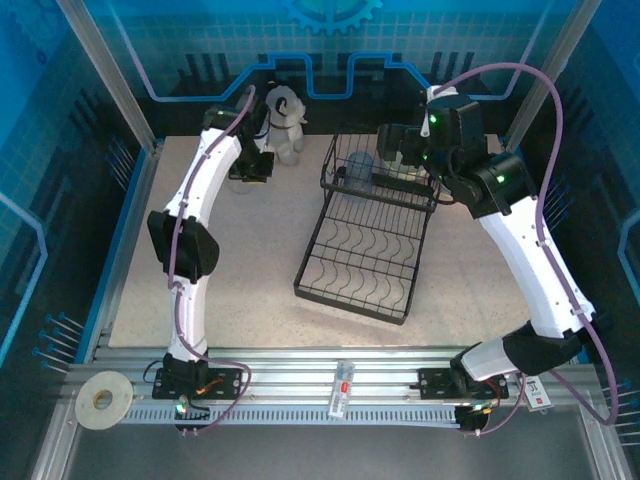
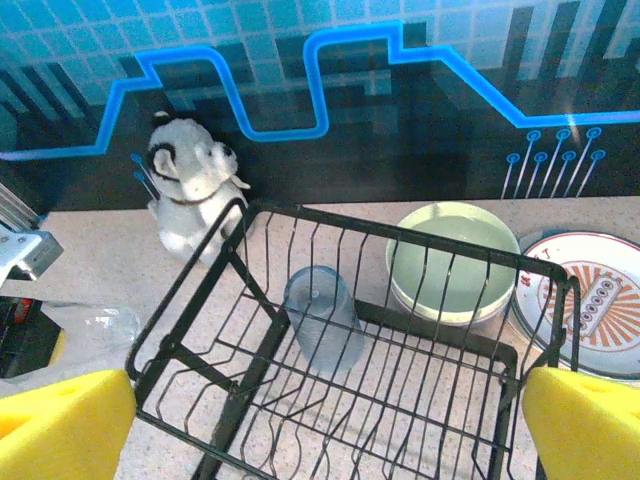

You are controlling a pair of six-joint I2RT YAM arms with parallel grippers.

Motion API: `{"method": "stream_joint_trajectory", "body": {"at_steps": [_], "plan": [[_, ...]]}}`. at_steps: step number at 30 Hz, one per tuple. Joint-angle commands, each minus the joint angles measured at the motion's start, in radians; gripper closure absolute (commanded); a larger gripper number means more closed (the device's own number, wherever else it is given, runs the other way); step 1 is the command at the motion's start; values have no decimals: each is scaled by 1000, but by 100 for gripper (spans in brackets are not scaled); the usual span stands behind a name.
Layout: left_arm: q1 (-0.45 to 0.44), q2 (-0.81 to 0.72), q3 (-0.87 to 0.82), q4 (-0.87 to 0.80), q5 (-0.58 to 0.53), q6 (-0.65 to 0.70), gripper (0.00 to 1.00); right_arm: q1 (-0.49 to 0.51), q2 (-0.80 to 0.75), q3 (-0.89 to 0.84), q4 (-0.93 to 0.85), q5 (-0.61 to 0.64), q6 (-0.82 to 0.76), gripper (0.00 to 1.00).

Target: Unload the mixed dishes from the dish rack

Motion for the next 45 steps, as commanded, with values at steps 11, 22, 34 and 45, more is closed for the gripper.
{"method": "stream_joint_trajectory", "body": {"at_steps": [11,22,34,45], "plan": [[-4,104,21,-70,-70,148,100,39,75,57,-114,19,-6,0],[-47,100,-38,-72,-109,179,100,39,90,55,-116,-3,9,0],[-62,123,-30,-72,-109,176,89,39,77,31,-108,-11,0,0],[-68,117,-2,-59,-109,156,65,36,67,19,-97,-23,4,0]]}}
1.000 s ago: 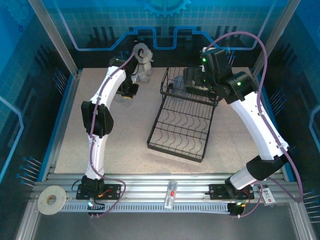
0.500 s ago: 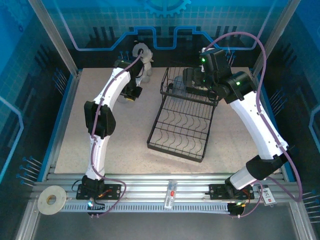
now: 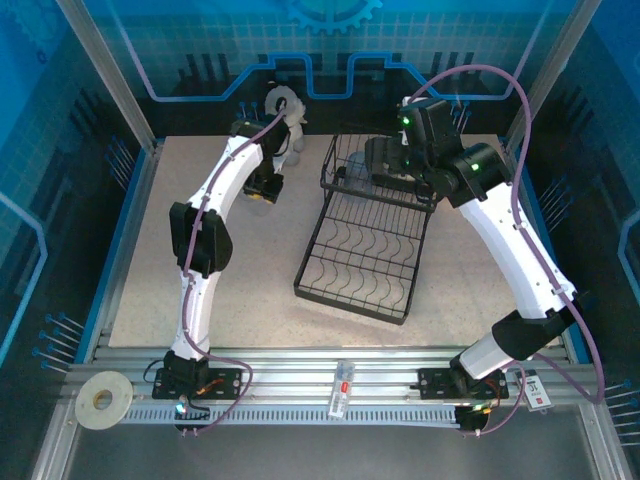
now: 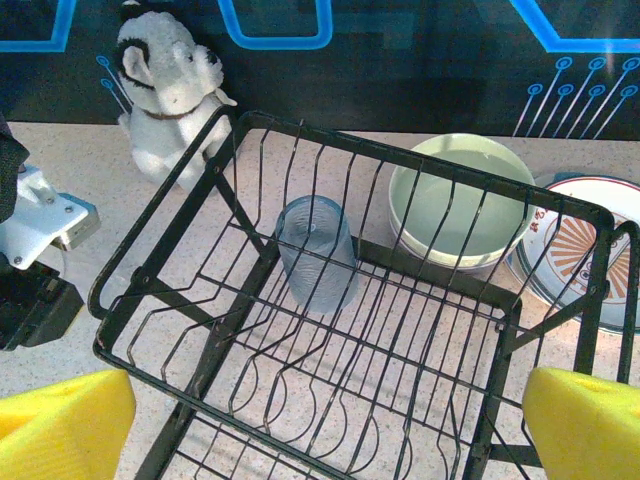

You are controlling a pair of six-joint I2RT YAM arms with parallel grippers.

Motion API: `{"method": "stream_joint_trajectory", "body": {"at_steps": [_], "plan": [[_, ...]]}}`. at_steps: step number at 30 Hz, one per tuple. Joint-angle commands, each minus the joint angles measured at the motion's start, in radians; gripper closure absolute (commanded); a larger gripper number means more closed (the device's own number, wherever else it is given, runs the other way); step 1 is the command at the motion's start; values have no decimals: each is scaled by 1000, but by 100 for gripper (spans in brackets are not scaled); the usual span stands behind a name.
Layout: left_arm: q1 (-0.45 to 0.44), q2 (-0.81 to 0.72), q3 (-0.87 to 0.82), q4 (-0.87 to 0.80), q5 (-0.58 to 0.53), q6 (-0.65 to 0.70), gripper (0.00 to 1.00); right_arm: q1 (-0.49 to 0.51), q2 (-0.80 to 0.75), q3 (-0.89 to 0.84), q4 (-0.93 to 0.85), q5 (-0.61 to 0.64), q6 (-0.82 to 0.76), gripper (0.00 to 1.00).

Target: Unload the mixed dishes from the dish rack

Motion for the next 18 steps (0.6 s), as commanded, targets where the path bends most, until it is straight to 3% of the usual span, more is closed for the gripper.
{"method": "stream_joint_trajectory", "body": {"at_steps": [1,3,9,18], "plan": [[-6,6,25,-11,-5,-4,63,5,-18,-2,-1,-15,7,0],[-8,-2,30,-5,-3,-7,59,-5,-20,-2,5,-24,4,0],[-12,-61,14,53,-3,-23,34,-49,-40,-6,28,-62,1,0],[-13,-165,-66,148,-12,-35,13,-168,-125,-122,119,-172,50,0]]}}
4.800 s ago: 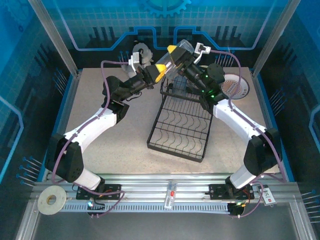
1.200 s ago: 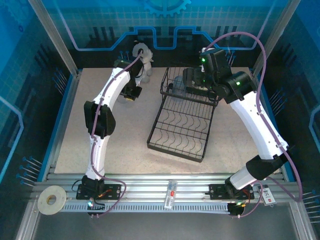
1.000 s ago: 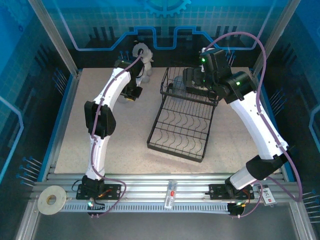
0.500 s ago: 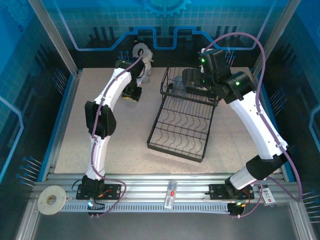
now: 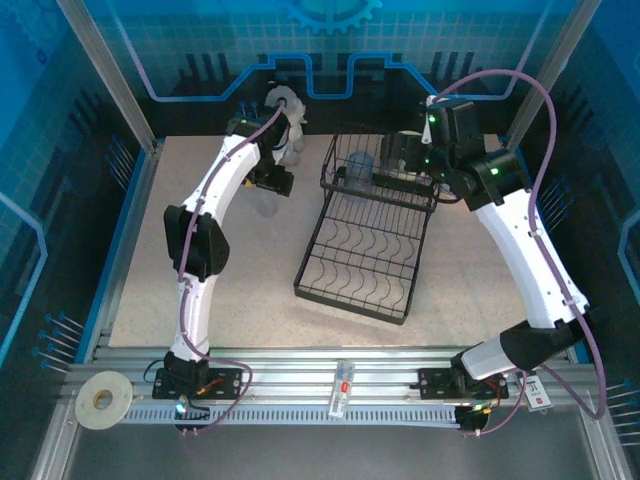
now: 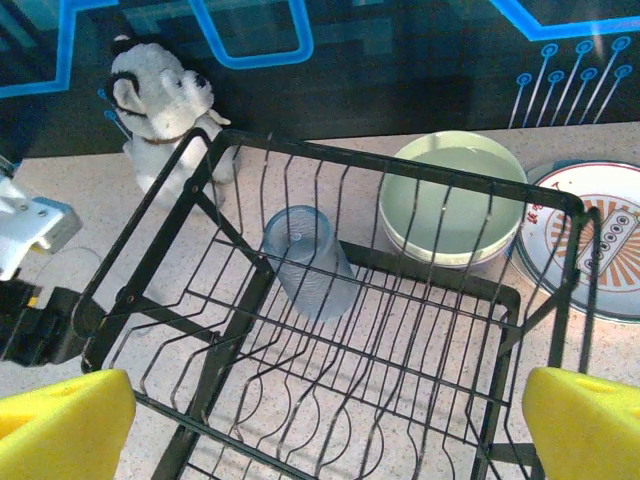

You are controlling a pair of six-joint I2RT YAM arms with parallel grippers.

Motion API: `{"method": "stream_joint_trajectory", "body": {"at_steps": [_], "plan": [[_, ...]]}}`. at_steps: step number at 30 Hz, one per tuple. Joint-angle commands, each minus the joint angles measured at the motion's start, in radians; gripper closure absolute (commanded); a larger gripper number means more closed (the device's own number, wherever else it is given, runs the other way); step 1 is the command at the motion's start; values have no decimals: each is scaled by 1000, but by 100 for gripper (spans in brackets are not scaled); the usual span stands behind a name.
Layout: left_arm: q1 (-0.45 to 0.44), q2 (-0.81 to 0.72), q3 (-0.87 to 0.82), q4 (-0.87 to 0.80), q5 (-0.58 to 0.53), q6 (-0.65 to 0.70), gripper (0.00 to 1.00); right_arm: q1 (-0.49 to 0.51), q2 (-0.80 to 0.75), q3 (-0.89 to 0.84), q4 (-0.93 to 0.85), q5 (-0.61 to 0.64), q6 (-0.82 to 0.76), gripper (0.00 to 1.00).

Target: Unload the mixed dishes from the dish rack

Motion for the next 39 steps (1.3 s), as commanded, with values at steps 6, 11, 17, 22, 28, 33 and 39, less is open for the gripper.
{"method": "stream_joint_trajectory", "body": {"at_steps": [6,11,17,22,28,33,39], "plan": [[-6,-158,-66,90,2,-22,6,-152,-67,-47,69,-127,71,0],[-5,-282,-145,167,61,-81,8,-253,-80,-101,115,-183,121,0],[-8,-580,-430,293,204,-171,11,-392,-57,-216,268,-278,205,0],[-75,-811,-715,377,320,-193,22,-425,68,-143,235,-252,186,0],[-206,-913,-991,421,348,-266,28,-428,201,-50,233,-252,173,0],[-281,-868,-1091,483,324,-314,33,-428,242,-20,239,-262,176,0],[-315,-737,-1102,523,290,-365,43,-428,251,-24,233,-277,143,0]]}}
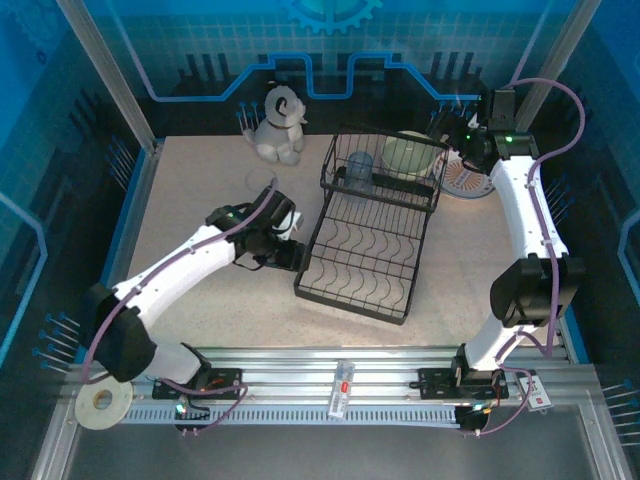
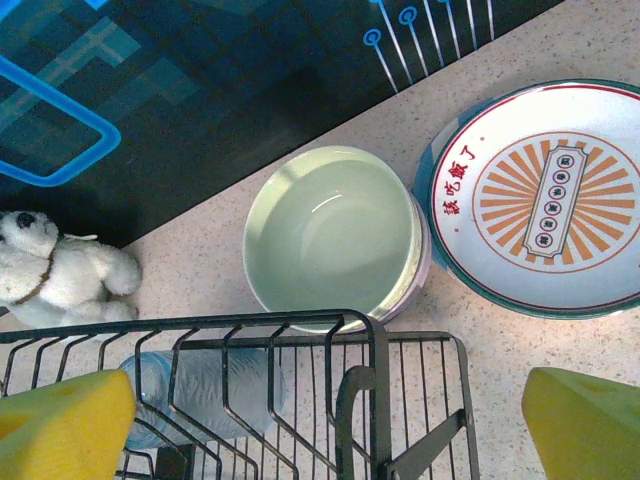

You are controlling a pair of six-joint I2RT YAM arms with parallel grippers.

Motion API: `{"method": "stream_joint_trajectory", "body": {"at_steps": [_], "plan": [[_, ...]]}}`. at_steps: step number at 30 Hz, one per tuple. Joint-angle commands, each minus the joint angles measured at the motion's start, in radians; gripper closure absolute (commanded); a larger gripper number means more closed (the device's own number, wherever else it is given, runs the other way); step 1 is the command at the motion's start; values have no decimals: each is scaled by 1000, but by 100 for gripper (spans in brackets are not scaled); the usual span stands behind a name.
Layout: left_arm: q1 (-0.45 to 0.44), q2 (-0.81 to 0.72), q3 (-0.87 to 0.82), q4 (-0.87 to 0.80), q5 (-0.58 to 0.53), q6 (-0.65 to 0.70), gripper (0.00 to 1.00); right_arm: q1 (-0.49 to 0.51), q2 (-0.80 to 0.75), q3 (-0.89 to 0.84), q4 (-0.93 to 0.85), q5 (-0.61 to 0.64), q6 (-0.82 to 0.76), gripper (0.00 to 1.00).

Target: Unload the mixed dishes from the dish rack

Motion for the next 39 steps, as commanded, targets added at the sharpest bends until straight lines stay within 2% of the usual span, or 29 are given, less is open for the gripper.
{"method": "stream_joint_trajectory", "body": {"at_steps": [1,7,16,24,26,30,35,39], "plan": [[-9,73,-7,49,-33,-51,44,-11,5,37,4,-22,-24,0],[-9,174,-4,93,-95,-62,55,-12,-25,16,11,-35,-56,0],[-4,282,-4,117,-87,11,67,-52,-97,-75,59,-81,-44,0],[25,322,19,80,-86,147,100,-100,-153,-157,79,-121,-38,0],[36,319,22,60,-123,200,100,-105,-159,-177,82,-131,-32,0],[63,294,0,62,-120,328,100,-112,-166,-206,91,-145,-21,0],[91,207,-86,174,-169,481,100,-131,-161,-212,90,-147,3,0],[155,215,-72,194,-186,560,100,-160,-143,-223,101,-200,48,0]]}}
